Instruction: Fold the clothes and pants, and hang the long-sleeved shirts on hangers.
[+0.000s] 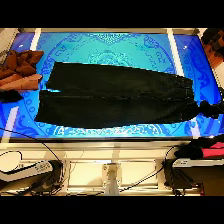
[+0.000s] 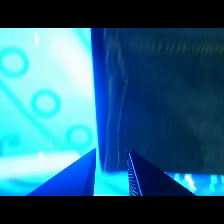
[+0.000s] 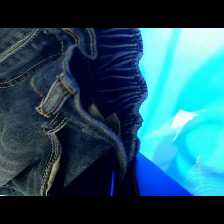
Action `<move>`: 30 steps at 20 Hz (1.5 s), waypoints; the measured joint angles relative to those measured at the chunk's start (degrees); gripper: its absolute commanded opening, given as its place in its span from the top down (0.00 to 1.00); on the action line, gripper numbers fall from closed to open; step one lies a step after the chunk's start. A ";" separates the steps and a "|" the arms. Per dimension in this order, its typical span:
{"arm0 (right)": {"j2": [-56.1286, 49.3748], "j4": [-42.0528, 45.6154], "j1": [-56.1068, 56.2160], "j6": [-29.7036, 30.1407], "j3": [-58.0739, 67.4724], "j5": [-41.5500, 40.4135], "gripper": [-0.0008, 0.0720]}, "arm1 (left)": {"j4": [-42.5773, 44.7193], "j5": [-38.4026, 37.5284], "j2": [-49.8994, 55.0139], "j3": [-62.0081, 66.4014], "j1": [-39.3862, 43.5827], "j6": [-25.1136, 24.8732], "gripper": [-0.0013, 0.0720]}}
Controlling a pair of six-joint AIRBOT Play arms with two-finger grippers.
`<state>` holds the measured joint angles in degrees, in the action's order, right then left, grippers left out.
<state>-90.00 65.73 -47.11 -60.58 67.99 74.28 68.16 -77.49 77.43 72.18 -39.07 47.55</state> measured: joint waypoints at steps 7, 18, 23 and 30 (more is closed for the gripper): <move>0.79 -1.16 0.00 0.13 0.00 0.20 0.95 | 0.61 -1.46 0.07 -12.72 -6.62 -6.80 0.31; 0.87 -4.09 0.00 -0.11 0.00 0.24 0.95 | -6.45 7.08 7.89 -17.84 -7.50 -11.85 0.31; 0.87 -4.33 0.00 -0.22 0.00 0.46 0.95 | -9.60 7.21 11.30 -17.88 -7.45 -13.09 0.33; 1.07 -4.50 0.00 -0.24 0.07 2.69 0.95 | -10.08 5.68 13.46 -17.57 -7.32 -13.07 0.94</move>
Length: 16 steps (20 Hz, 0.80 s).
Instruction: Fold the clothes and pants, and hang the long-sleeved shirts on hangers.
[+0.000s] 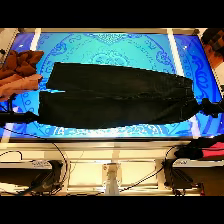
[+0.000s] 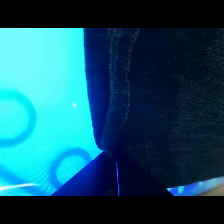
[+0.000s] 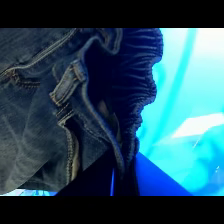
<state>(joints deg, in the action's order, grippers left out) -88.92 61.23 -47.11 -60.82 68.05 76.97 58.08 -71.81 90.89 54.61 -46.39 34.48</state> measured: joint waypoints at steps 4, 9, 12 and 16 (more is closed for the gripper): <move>0.28 -0.02 0.00 0.00 1.95 5.88 0.95 | -0.66 -10.97 0.15 3.74 0.00 3.15 0.94; 0.33 -5.05 -0.44 1.90 5.81 15.58 0.95 | -17.22 -24.72 0.11 13.46 0.00 9.27 0.94; 0.35 -14.71 -1.14 3.48 6.64 15.87 0.95 | -32.06 -22.51 0.11 17.66 0.44 11.98 0.94; 0.35 -26.91 -1.53 -0.85 6.99 6.40 0.95 | -42.56 -8.68 0.17 19.61 4.00 14.95 0.94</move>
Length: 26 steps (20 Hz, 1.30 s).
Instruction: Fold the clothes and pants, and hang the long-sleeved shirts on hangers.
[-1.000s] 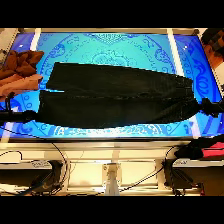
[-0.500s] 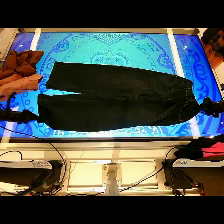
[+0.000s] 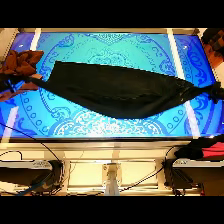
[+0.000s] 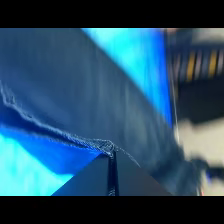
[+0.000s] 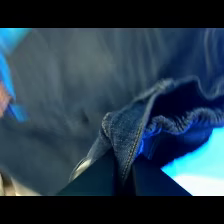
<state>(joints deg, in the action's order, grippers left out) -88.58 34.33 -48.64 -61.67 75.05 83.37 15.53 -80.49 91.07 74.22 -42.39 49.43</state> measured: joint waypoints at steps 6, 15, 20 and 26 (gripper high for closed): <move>-0.22 -7.06 5.14 -16.81 0.09 -25.79 0.95 | -4.74 34.71 0.92 0.66 13.38 3.61 0.94; -4.13 -3.72 23.12 -26.71 0.09 -67.82 0.95 | -6.82 69.79 7.23 0.74 29.81 4.50 0.93; -7.34 -3.06 26.05 -27.63 0.11 -76.72 0.39 | -6.86 74.40 8.22 0.96 30.99 4.61 0.11; -7.80 -2.12 25.35 -27.65 0.20 -78.58 0.34 | -2.03 69.26 8.37 3.06 30.10 3.45 0.10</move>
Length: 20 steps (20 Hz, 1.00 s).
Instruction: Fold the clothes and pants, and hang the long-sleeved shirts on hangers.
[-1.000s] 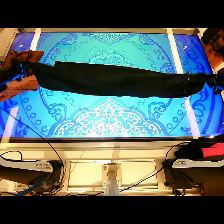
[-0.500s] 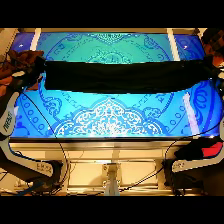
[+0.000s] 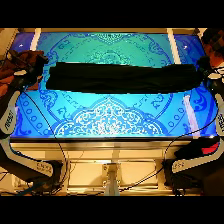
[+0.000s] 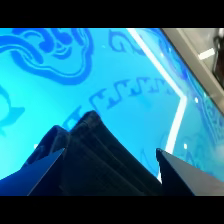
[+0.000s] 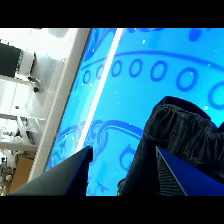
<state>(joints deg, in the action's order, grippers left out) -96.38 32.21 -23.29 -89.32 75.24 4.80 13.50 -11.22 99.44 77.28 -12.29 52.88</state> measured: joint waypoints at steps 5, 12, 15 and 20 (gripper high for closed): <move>1.95 10.16 -5.57 0.42 0.02 8.39 0.34 | 9.25 -13.53 -0.66 1.68 -3.48 -0.57 0.10; 2.32 18.40 -14.38 6.54 0.02 34.32 0.07 | 14.36 -31.56 -0.96 2.05 -6.95 -0.74 0.09; 1.31 19.21 -15.13 6.08 0.02 40.59 0.07 | 14.91 -34.18 -1.01 2.05 -7.28 -0.76 0.11; -1.20 19.28 -12.79 2.86 0.02 41.64 0.09 | 15.15 -35.60 -2.36 2.05 -8.55 -0.26 0.23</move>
<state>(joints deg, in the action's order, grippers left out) -97.58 51.48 -36.07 -86.46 75.26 46.44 28.64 -46.83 97.08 79.33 -20.84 52.62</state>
